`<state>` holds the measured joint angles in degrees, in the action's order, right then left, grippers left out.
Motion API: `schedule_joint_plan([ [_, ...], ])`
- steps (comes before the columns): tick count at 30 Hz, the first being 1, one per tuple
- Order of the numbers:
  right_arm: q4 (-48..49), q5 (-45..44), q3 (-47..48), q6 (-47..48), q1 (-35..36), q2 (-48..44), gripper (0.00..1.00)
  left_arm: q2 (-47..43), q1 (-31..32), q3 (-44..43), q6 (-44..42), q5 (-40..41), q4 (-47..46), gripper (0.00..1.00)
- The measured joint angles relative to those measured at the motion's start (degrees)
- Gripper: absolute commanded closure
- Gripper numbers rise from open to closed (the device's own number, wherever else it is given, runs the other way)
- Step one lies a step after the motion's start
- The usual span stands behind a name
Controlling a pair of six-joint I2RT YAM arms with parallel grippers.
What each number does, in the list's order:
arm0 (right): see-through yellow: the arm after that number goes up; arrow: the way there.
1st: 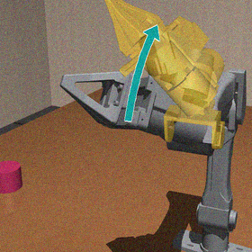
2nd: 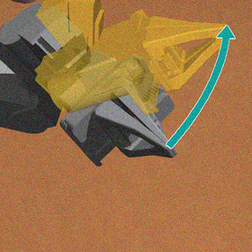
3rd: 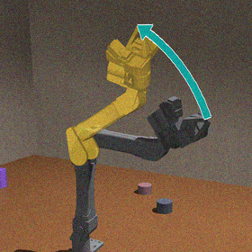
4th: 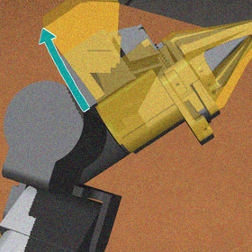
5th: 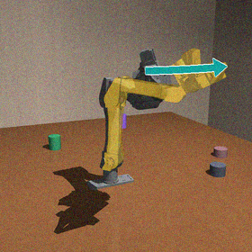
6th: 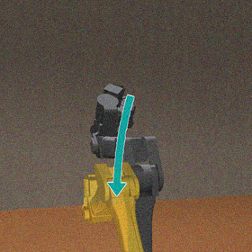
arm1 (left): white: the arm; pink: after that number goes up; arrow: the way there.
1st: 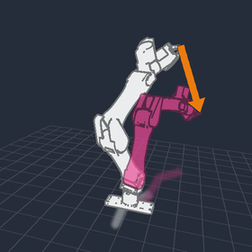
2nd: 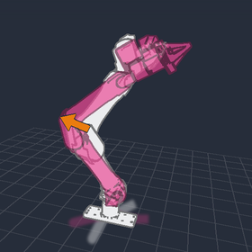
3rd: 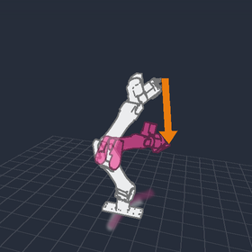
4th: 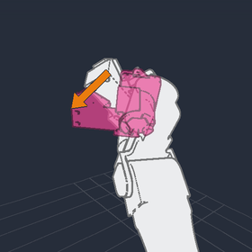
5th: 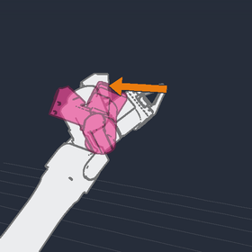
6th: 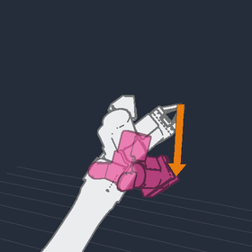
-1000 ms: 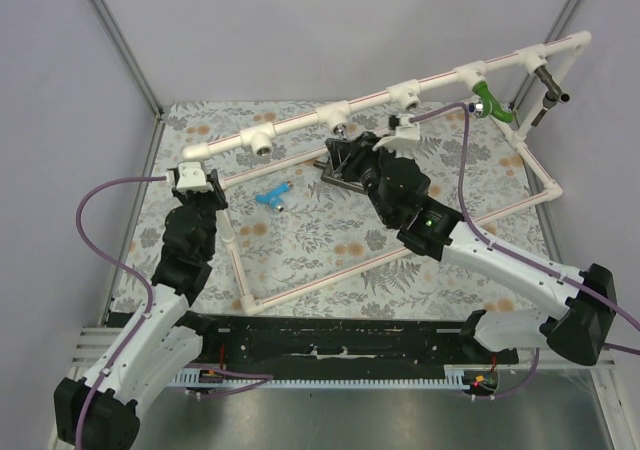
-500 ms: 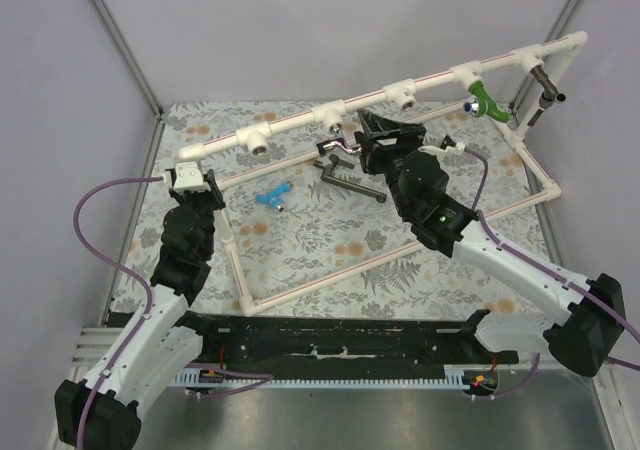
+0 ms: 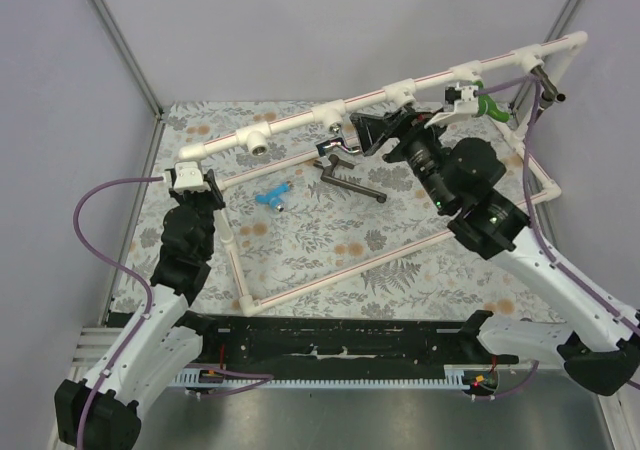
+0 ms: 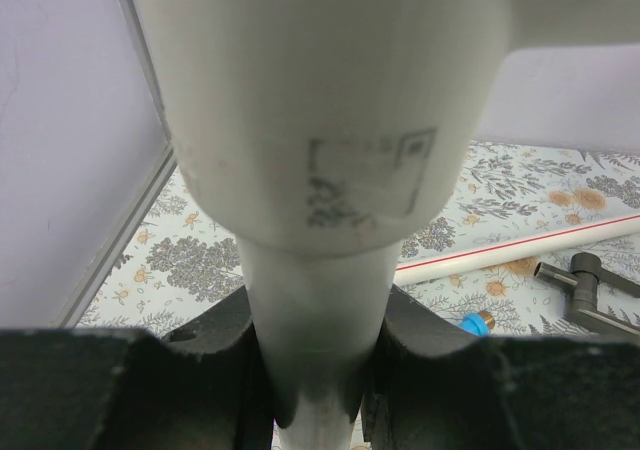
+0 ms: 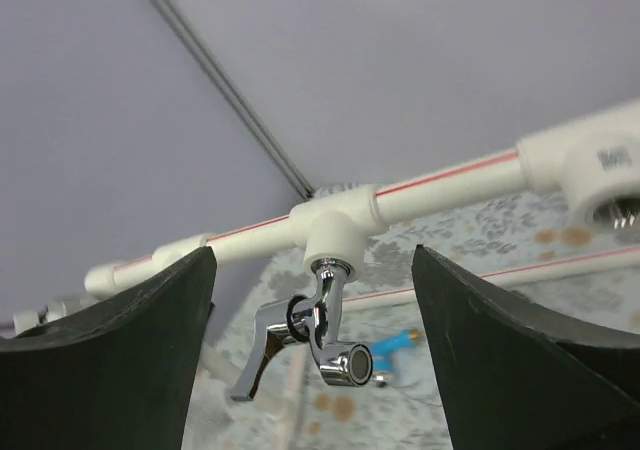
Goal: Install the water faucets
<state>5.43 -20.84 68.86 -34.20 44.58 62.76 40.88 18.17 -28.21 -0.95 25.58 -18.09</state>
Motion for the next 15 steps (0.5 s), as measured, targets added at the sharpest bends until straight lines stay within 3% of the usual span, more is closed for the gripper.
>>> schedule_joint_plan([
  [6, -18.3, 9.4, 15.2, 39.3, 3.5, 0.1, 0.09, 0.0, 0.0, 0.0, 0.0, 0.0, 0.0, 0.98],
  [10, -27.9, 10.0, 14.3, 65.2, 8.7, 0.2, 0.09, 0.1, 0.0, 0.0, 0.0, 0.0, -0.1, 0.98],
  [15, -30.9, 6.5, 10.2, 86.3, 10.5, 5.0, 0.09, 0.1, 0.0, 0.0, 0.0, 0.1, -0.1, 0.98],
])
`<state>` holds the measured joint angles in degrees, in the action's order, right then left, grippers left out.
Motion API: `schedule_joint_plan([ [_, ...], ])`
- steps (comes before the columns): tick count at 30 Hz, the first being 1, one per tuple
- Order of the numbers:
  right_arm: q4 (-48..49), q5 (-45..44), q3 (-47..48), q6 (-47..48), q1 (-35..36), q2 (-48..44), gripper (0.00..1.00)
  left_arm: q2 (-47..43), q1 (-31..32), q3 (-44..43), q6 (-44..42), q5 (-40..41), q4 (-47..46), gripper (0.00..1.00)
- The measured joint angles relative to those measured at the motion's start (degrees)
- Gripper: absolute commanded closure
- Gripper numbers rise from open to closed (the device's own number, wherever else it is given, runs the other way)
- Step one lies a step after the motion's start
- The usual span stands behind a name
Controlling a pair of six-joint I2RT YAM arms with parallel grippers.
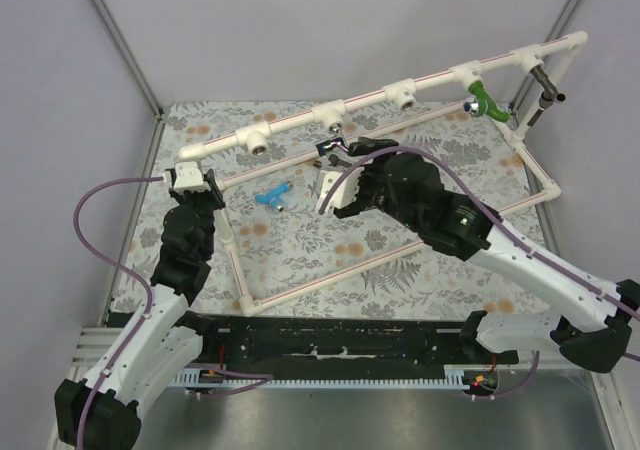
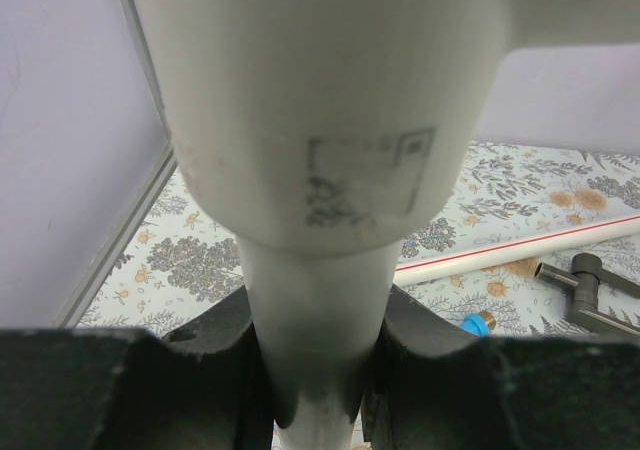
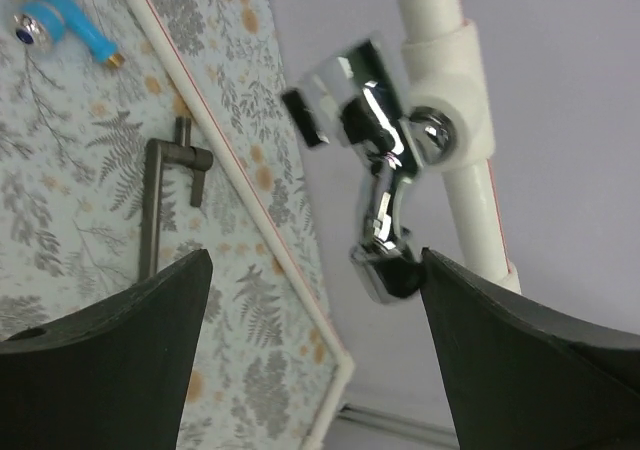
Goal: Install the water faucets
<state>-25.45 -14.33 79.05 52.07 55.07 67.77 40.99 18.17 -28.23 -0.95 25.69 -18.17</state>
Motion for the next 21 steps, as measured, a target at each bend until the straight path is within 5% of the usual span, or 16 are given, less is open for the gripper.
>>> schedule_joint_plan([
  [6, 10.0, -6.6, -5.9, 15.6, 1.2, 4.4, 0.1, 0.0, 0.0, 0.0, 0.0, 0.2, 0.0, 0.98],
  [13, 19.9, -8.3, -7.0, 21.3, 1.7, 7.0, 0.2, 0.0, 0.0, 0.0, 0.0, 0.2, 0.0, 0.98],
  [21, 21.3, -9.9, -2.7, 9.5, 1.7, 10.2, 0.69, 0.1, 0.0, 0.0, 0.0, 0.3, -0.2, 0.98],
])
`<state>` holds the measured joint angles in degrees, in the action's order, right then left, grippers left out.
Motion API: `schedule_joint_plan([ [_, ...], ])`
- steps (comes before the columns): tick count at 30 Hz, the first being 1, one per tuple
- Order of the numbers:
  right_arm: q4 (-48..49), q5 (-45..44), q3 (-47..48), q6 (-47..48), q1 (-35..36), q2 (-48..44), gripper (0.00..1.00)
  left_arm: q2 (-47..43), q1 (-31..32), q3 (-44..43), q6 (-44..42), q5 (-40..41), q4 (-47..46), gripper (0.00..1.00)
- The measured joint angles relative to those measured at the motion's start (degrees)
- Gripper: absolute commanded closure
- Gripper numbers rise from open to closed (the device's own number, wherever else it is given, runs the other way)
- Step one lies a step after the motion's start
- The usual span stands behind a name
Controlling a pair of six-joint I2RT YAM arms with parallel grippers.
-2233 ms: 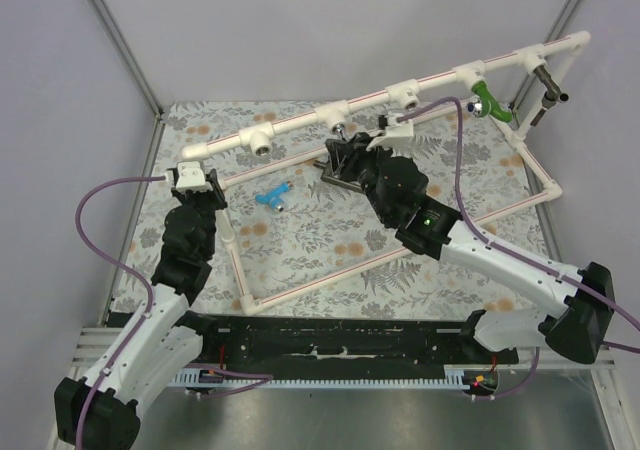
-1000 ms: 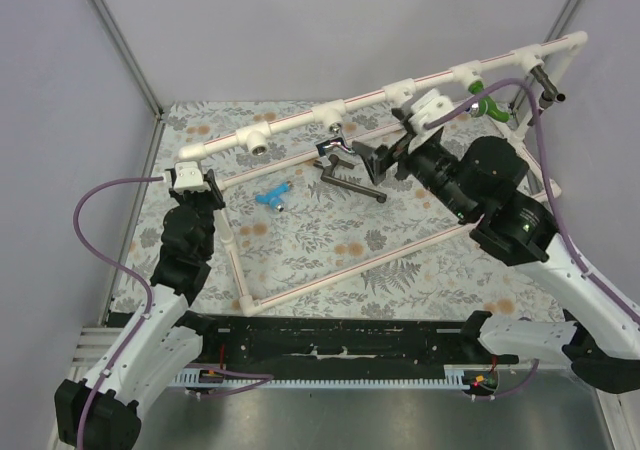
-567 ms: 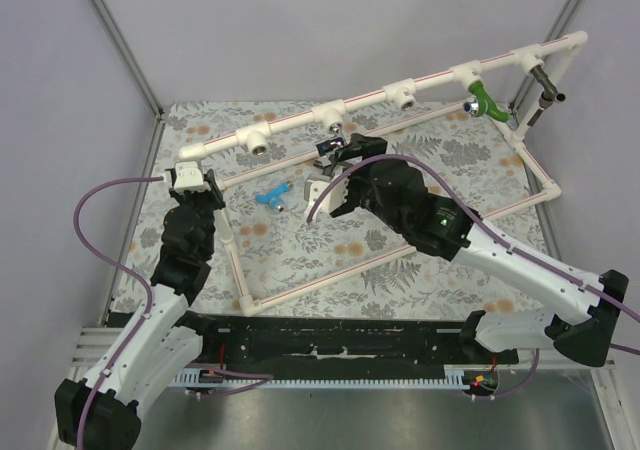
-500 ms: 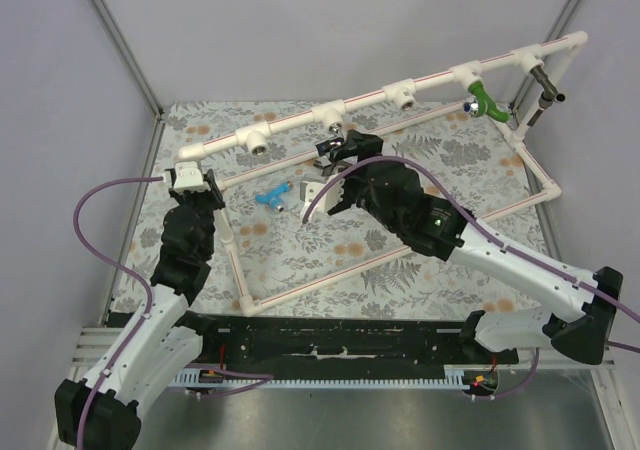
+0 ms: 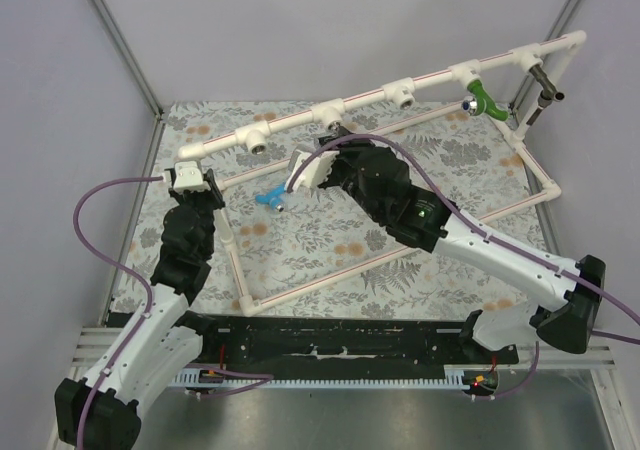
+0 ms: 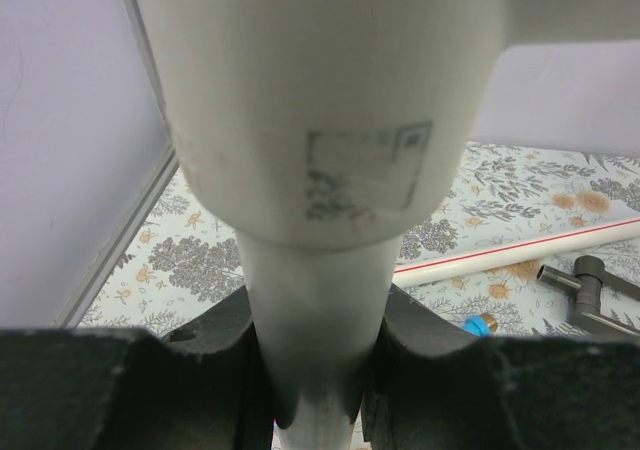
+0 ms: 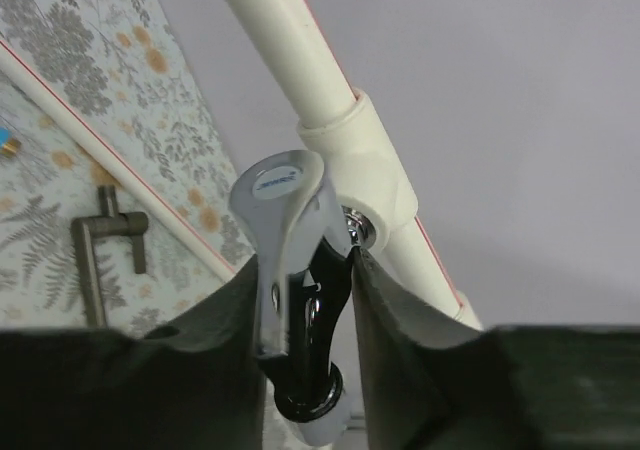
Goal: Install the water faucets
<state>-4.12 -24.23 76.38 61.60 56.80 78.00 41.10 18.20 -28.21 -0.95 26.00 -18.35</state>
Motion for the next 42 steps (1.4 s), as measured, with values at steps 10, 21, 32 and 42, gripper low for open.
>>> schedule_joint_plan([
  [10, 4.0, -9.0, 0.6, -48.5, -0.8, -0.5, 1.0, 0.3, 0.0, 0.0, 0.0, 0.4, -0.4, 0.98],
  [21, 11.1, -8.8, -12.6, -136.3, -7.2, -7.4, 0.5, 0.4, 0.3, 0.0, 0.0, -0.7, -0.5, 0.98],
  [32, 13.7, -11.0, -16.8, -116.1, -10.1, -12.4, 0.1, 0.4, 0.3, 0.0, 0.0, -0.6, -0.6, 0.98],
  [42, 8.8, 4.8, -10.0, -57.4, -12.1, -18.9, 0.02, 0.5, 0.2, 0.0, 0.0, -0.5, -0.6, 0.98],
])
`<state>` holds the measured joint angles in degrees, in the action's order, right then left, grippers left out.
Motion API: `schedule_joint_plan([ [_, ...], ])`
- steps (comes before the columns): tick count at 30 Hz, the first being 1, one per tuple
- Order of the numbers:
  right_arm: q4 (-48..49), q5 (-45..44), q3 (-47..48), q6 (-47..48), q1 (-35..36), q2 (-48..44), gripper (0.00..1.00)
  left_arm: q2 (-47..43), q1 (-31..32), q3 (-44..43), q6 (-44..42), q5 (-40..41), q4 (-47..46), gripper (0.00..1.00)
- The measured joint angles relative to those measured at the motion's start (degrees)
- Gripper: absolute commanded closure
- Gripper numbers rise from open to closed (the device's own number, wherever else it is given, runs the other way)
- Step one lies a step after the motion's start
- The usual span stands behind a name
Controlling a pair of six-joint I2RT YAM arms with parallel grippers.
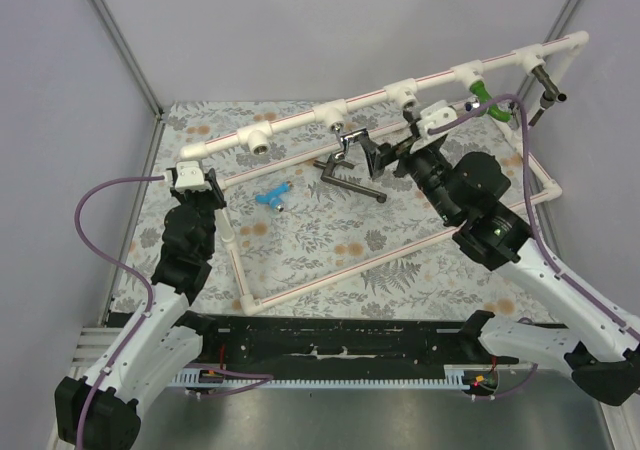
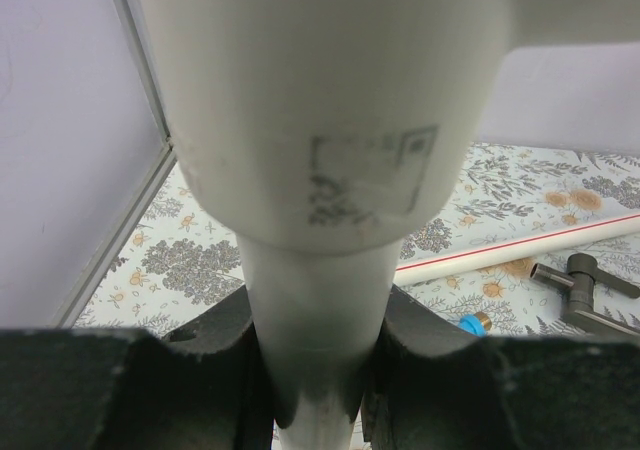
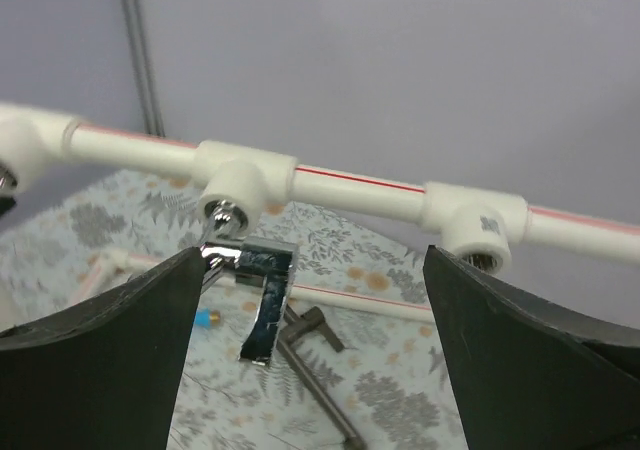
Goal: Install the water faucets
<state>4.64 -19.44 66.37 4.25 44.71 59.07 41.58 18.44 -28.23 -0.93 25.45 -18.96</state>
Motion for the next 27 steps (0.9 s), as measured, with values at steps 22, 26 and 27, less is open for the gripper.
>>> schedule_joint_plan([
  [22, -0.5, -2.7, 2.6, 56.9, 10.6, 16.8, 0.24, 0.0, 0.0, 0.0, 0.0, 0.1, 0.0, 0.98],
  [26, 0.0, -9.6, 4.4, 45.0, 11.1, 18.6, 0.41, 0.0, 0.0, 0.0, 0.0, 0.2, 0.0, 0.98],
  [27, 0.0, -11.1, 4.9, 40.6, 11.2, 18.7, 0.43, 0.0, 0.0, 0.0, 0.0, 0.2, 0.0, 0.98],
])
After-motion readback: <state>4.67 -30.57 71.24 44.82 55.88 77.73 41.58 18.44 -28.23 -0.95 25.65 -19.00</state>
